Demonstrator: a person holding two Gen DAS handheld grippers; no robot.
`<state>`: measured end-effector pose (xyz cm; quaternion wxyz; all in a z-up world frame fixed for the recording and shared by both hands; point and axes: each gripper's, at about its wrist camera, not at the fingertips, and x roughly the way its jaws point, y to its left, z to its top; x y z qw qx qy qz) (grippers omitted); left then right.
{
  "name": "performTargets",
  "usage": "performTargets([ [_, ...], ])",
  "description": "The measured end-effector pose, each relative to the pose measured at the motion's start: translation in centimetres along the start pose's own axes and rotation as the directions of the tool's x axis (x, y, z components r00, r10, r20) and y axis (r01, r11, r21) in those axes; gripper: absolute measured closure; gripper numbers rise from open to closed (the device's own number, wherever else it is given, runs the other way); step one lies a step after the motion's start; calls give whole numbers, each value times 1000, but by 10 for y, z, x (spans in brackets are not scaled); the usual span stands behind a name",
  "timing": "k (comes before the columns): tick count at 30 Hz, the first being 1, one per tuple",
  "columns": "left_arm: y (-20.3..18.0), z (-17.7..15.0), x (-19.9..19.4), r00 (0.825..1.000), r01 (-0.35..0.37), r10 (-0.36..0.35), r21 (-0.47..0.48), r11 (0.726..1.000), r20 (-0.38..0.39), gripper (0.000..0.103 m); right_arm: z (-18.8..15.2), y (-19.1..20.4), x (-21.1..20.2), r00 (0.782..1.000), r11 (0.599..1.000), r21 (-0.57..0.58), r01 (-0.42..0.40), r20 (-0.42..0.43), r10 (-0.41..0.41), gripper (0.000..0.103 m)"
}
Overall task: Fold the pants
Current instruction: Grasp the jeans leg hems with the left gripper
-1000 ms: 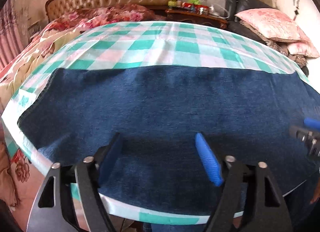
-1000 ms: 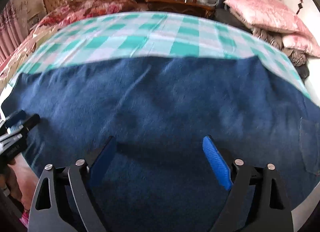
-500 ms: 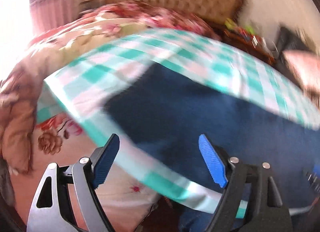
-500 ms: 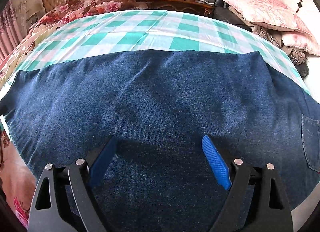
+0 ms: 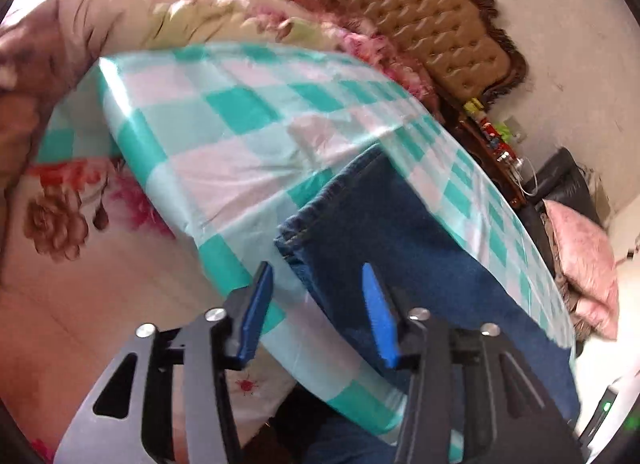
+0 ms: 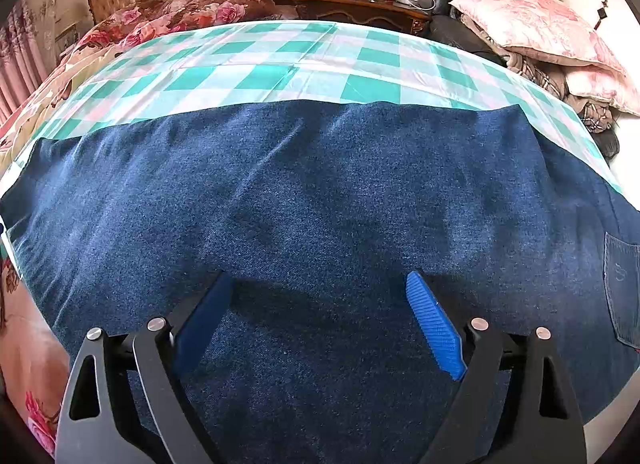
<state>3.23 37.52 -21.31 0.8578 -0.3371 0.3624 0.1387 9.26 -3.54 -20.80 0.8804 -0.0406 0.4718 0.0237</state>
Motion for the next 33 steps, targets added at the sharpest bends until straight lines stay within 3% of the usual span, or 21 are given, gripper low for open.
performTargets([
  [6, 14, 11, 10, 996, 88, -90, -74, 993, -27, 65, 0, 0, 1, 1000, 1000, 0, -2, 1, 2, 18],
  [14, 26, 29, 28, 984, 165, -172, -124, 979, -51, 86, 0, 0, 1, 1000, 1000, -2, -2, 3, 2, 17],
  [16, 15, 28, 21, 989, 142, -144, -76, 987, -35, 89, 0, 0, 1, 1000, 1000, 0, -4, -2, 4, 17],
  [18, -13, 26, 4, 998, 59, -60, 62, 996, 15, 89, 2, -1, 2, 1000, 1000, 3, -12, -12, 12, 17],
  [20, -47, 21, -14, 997, -18, 2, 202, 979, 78, 90, 4, -4, 1, 999, 1000, 7, -27, -24, 27, 17],
  [21, -72, 15, -26, 991, -79, 44, 302, 950, 123, 90, 6, -6, 1, 999, 999, 20, -44, -30, 45, 17],
  [23, -122, -3, -43, 971, -193, 96, 483, 854, 219, 90, 11, -17, -3, 994, 992, 81, -99, -41, 103, 18],
  [24, -147, -17, -52, 960, -234, 96, 563, 792, 264, 90, 14, -26, -6, 991, 984, 126, -124, -42, 130, 18],
  [26, -202, -59, -65, 937, -300, 59, 711, 636, 343, 90, 19, -41, -12, 988, 973, 180, -145, -34, 154, 18],
  [27, -219, -74, -67, 931, -315, 40, 747, 585, 362, 90, 22, -50, -15, 984, 962, 213, -168, -29, 178, 18],
  [28, -246, -109, -68, 927, -324, -7, 808, 491, 375, 90, 23, -59, -17, 978, 950, 246, -192, -27, 205, 18],
  [30, -270, -156, -67, 921, -334, -60, 860, 386, 384, 90, 24, -75, -21, 969, 925, 307, -226, -24, 245, 18],
  [31, -284, -193, -63, 927, -313, -104, 894, 320, 361, 90, 23, -87, -23, 966, 907, 350, -234, -23, 258, 18],
  [33, -293, -238, -54, 940, -275, -135, 930, 243, 313, 90, 19, -106, -23, 962, 883, 405, -237, -28, 271, 18],
])
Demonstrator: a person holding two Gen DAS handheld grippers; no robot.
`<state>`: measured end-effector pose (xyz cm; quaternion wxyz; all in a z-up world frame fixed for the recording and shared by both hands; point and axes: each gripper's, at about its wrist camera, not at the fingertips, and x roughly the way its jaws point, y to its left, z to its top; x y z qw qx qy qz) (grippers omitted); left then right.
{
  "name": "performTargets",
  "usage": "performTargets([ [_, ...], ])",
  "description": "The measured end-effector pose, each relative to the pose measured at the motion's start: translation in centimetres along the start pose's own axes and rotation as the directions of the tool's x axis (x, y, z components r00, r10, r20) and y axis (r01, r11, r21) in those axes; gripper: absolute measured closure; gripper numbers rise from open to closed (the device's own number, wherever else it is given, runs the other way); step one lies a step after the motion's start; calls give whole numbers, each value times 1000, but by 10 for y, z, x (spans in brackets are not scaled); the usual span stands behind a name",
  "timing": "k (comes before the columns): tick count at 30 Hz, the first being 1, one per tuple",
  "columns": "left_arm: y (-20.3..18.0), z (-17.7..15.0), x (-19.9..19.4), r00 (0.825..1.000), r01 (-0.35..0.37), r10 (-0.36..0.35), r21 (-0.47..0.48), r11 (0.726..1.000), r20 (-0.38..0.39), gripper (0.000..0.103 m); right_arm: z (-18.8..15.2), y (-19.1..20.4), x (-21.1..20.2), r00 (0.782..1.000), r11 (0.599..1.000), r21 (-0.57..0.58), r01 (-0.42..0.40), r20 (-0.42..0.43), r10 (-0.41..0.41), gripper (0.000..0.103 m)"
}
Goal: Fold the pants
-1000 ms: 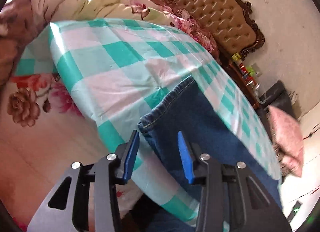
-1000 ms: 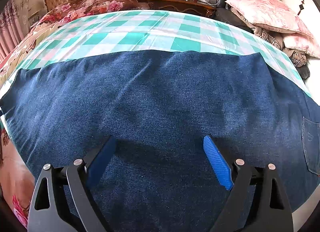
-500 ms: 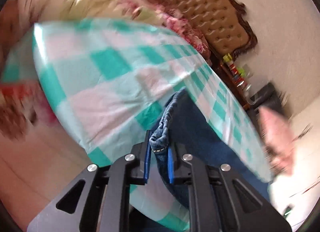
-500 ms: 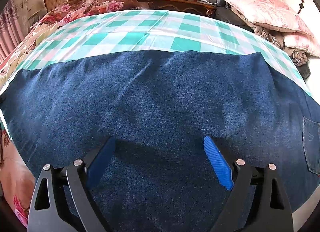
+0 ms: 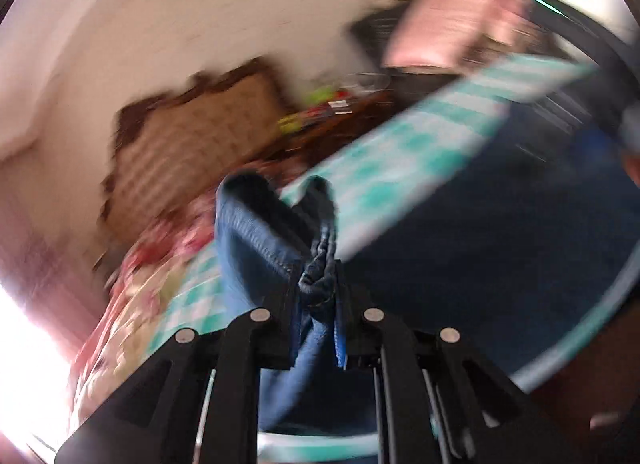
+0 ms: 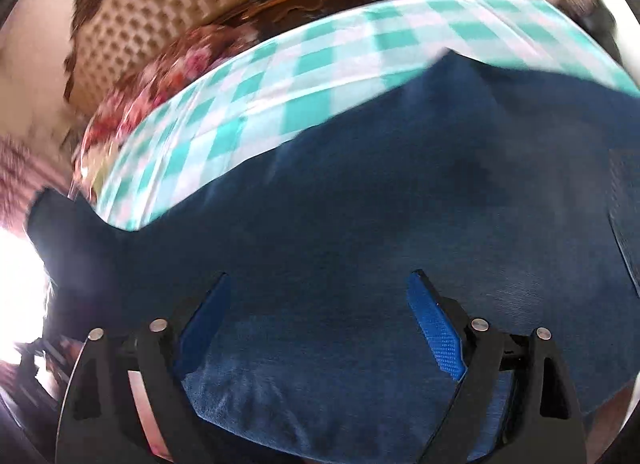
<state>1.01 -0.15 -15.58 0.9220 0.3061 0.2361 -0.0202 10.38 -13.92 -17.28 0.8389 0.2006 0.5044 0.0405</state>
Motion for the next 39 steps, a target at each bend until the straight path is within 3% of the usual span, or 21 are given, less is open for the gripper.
performTargets([
  [2, -51, -10, 0, 999, 37, -37, 98, 994, 2, 85, 1, -13, -2, 1000, 1000, 26, 6, -7, -6, 18],
  [4, -82, -21, 3, 1000, 1, -2, 191, 982, 3, 80, 0, -25, -2, 1000, 999, 45, 19, -16, -18, 18],
  [5, -89, -27, 4, 1000, -27, 25, 220, 975, 15, 62, -1, -31, -3, 1000, 998, 55, 18, -22, -17, 18],
  [7, -91, -31, 2, 999, -40, 34, 223, 974, 29, 44, -3, -37, -3, 1000, 998, 62, 14, -29, -12, 18],
  [10, -80, -31, 1, 1000, -14, 10, 207, 978, 22, 43, -4, -41, -2, 999, 998, 68, 3, -35, -1, 18],
  [15, -80, -34, 2, 999, 27, -32, 286, 958, 14, 43, -3, -34, 2, 998, 999, 47, -27, -54, 29, 18],
  [17, -80, -32, 4, 997, 74, -76, 292, 954, -7, 43, -5, -31, 2, 997, 999, 37, -35, -60, 37, 18],
  [21, -70, -28, 11, 982, 184, -174, 166, 969, -73, 48, -5, -30, 3, 997, 999, 27, -34, -70, 36, 18],
  [24, -55, -24, 23, 943, 314, -305, 52, 948, -129, 71, -6, -24, 4, 993, 997, 18, -70, -89, 71, 18],
  [25, -55, -24, 22, 942, 318, -310, 50, 947, -131, 75, -6, -21, 4, 989, 995, 21, -101, -104, 102, 18],
  [27, -56, -23, 20, 948, 308, -297, 81, 948, -116, 79, -7, -15, 8, 971, 983, 46, -180, -148, 185, 17],
  [29, -49, -19, 17, 948, 310, -304, 53, 949, -93, 80, -8, -11, 13, 942, 962, 89, -257, -198, 270, 17],
  [33, -28, -12, 10, 945, 321, -322, -27, 947, -50, 81, -11, 1, 33, 852, 897, 211, -388, -290, 436, 17],
  [35, -21, -8, 11, 945, 322, -324, -47, 946, -41, 81, -13, 12, 47, 788, 853, 276, -442, -334, 517, 17],
  [39, -9, -4, 9, 946, 321, -324, -77, 944, -27, 83, -16, 29, 60, 716, 789, 358, -500, -341, 609, 17],
])
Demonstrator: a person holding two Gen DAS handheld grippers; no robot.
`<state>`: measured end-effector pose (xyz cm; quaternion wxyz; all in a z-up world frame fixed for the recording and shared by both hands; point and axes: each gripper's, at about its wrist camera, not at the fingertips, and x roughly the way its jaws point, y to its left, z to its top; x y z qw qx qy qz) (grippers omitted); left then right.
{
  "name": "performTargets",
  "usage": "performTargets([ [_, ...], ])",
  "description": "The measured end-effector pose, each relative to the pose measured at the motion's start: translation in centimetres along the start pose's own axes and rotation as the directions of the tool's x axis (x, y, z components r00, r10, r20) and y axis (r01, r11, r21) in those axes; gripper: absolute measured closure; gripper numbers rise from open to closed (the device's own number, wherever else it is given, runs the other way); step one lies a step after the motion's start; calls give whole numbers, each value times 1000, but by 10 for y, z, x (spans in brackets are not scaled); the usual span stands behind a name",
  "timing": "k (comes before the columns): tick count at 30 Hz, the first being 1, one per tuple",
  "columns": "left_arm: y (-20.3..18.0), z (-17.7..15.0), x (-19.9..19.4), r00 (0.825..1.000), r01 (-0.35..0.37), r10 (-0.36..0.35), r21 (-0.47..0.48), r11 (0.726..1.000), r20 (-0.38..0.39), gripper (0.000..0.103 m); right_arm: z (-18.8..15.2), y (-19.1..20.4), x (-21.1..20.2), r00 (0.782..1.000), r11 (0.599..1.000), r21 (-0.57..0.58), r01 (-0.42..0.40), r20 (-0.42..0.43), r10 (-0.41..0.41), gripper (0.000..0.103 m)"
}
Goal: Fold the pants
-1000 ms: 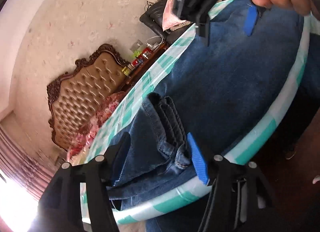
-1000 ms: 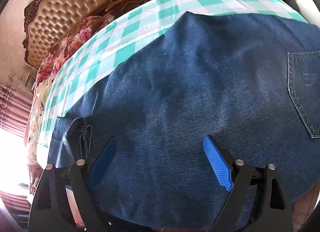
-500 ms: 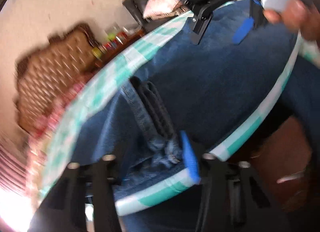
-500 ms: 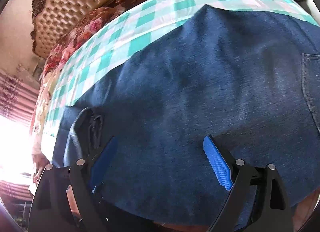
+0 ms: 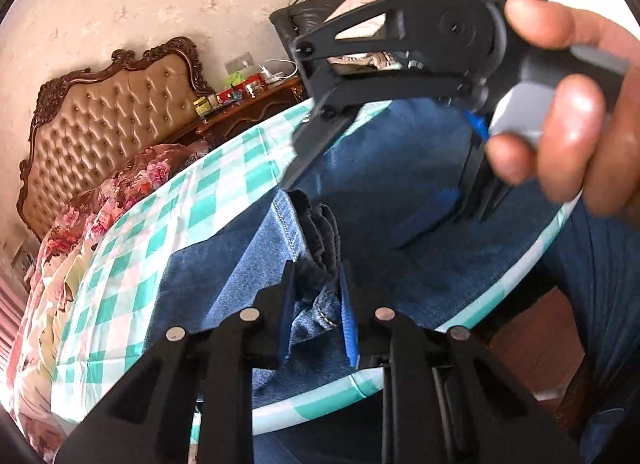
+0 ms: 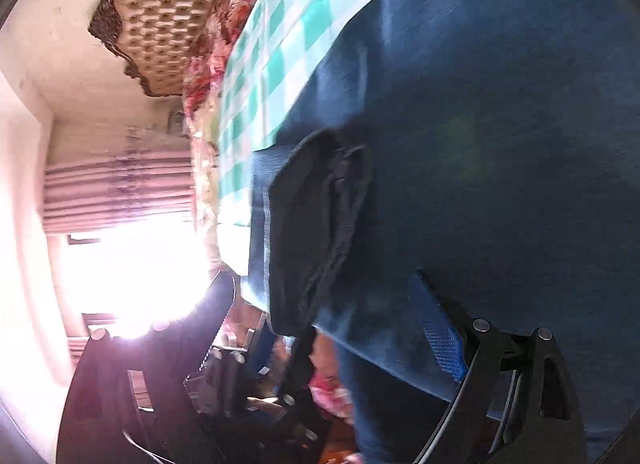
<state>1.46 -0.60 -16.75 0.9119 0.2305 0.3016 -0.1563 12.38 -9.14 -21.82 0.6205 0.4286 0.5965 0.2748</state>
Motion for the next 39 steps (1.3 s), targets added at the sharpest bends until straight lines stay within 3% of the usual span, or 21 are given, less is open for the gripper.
performTargets([
  [2, 3, 1, -2, 1000, 3, -3, -15, 1000, 6, 83, 4, 4, 8, 1000, 1000, 2, -29, -7, 29, 17],
  [8, 4, 0, -10, 1000, 5, -4, -40, 999, 20, 91, 25, 12, 28, 1000, 1000, 3, -17, 9, 17, 20],
  [9, 2, -1, -10, 1000, 10, -9, -43, 999, 18, 91, 28, 15, 29, 1000, 1000, -9, -13, 17, 14, 29],
  [11, -3, -4, -9, 1000, 14, -13, -41, 999, 11, 91, 36, 27, 33, 999, 997, -76, 33, 3, -33, 77],
  [12, -7, -5, -9, 1000, 17, -16, -41, 999, 11, 92, 39, 33, 34, 997, 992, -98, 82, 7, -81, 87],
  [14, -10, -3, -15, 999, 36, -33, -65, 997, 42, 91, 40, 39, 27, 991, 982, -134, 136, 15, -135, 91],
  [15, -11, -2, -21, 996, 60, -54, -88, 994, 65, 87, 40, 44, 18, 988, 975, -160, 156, 39, -152, 91],
  [17, -12, -1, -31, 994, 70, -60, -115, 991, 93, 63, 41, 49, -1, 982, 966, -181, 186, 77, -175, 91],
  [21, -12, -14, -31, 998, -26, 32, -97, 995, 52, 62, 54, 42, -44, 976, 970, -142, 200, 119, -183, 91],
  [24, -23, -23, -23, 991, -135, 134, 20, 991, 22, 54, 61, 28, -53, 967, 965, -116, 237, 128, -222, 91],
  [26, -31, -29, -16, 976, -217, 218, 106, 970, 3, 51, 68, 14, -48, 964, 965, -80, 250, 113, -241, 84],
  [29, -33, -38, -12, 968, -243, 250, 149, 959, -29, 51, 65, -6, -44, 943, 947, -49, 317, 126, -309, 67],
  [30, -31, -42, -11, 965, -252, 261, 155, 955, -36, 51, 63, -10, -46, 950, 956, -49, 291, 131, -282, 61],
  [31, -29, -47, -10, 959, -267, 279, 166, 949, -52, 51, 60, -14, -48, 961, 965, -60, 253, 132, -244, 45],
  [32, -25, -51, -9, 953, -281, 296, 178, 943, -67, 51, 56, -14, -51, 964, 968, -75, 239, 138, -227, 38],
  [39, 10, -78, -3, 911, -349, 386, 227, 909, -145, 51, 32, -8, -57, 932, 925, -158, 346, 167, -320, 35],
])
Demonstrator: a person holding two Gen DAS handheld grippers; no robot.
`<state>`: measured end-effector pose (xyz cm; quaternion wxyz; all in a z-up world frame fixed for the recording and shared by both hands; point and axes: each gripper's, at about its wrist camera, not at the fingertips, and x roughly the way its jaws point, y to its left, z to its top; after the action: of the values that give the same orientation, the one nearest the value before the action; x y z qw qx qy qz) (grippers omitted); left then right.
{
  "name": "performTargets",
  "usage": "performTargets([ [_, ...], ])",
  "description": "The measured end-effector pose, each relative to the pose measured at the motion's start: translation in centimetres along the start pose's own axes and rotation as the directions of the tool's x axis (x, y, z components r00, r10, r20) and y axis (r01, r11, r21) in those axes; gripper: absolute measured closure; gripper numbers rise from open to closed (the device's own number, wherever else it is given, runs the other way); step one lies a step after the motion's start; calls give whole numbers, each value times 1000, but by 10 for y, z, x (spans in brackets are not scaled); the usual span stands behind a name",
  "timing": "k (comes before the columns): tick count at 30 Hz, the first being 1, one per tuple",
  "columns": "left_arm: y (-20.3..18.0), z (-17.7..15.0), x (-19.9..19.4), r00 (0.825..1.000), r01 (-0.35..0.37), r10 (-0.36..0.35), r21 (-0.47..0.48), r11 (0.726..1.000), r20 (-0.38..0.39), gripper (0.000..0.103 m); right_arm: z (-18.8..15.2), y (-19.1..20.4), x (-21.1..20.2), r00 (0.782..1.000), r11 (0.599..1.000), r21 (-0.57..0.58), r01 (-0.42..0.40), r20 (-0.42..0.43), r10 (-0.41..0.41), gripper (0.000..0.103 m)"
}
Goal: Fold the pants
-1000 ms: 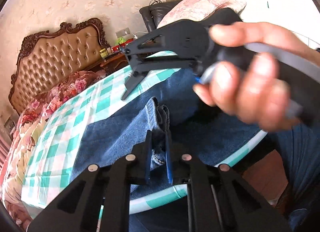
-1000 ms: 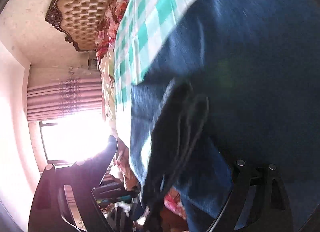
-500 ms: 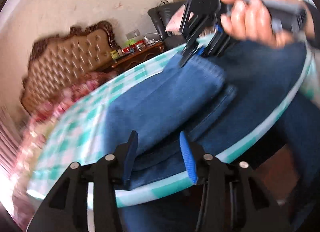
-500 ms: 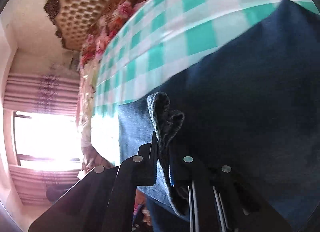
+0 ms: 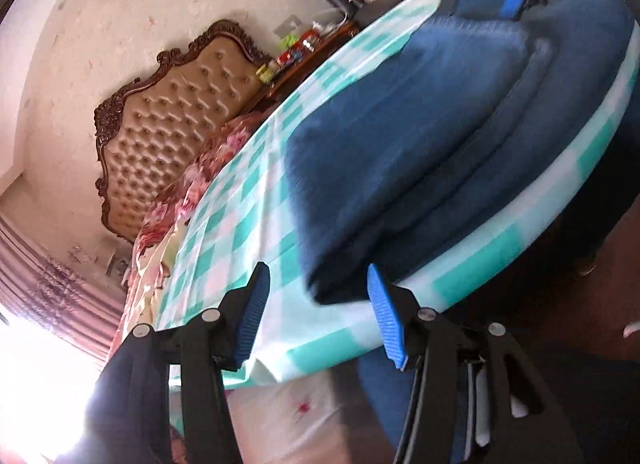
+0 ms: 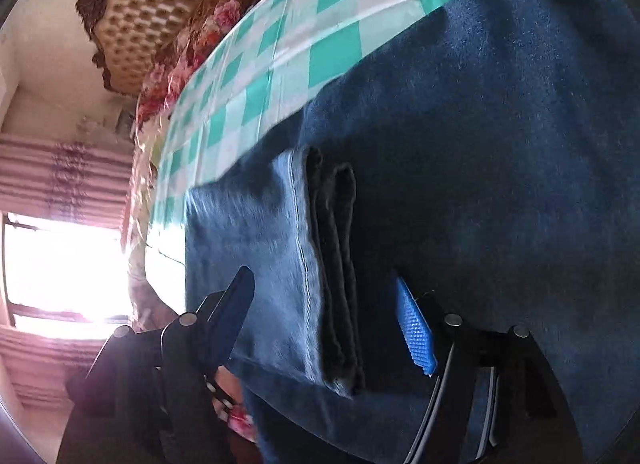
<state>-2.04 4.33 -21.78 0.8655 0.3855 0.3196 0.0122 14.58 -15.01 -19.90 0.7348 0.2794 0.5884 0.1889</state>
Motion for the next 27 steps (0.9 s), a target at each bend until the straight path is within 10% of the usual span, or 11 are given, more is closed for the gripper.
performTargets([
  [5, 5, -6, 9, 1000, -2, 2, 50, 999, -5, 60, -11, 12, 4, 997, 994, -80, 74, 6, -74, 41],
  [7, 5, -6, 13, 1000, 16, -15, 74, 997, -9, 73, -13, 13, 5, 992, 986, -113, 125, 3, -125, 89],
  [17, -8, -8, 8, 999, -45, 47, 176, 983, -4, 75, -28, 3, -21, 995, 991, -89, 96, 6, -96, 92],
  [22, 3, 9, -36, 992, 68, -78, 102, 992, 102, 71, -30, -11, -8, 996, 995, -46, 86, -18, -87, 92],
  [27, -23, 66, -80, 920, 254, -260, 59, 965, 294, 58, -30, -13, -8, 997, 996, -57, 72, -20, -74, 91],
])
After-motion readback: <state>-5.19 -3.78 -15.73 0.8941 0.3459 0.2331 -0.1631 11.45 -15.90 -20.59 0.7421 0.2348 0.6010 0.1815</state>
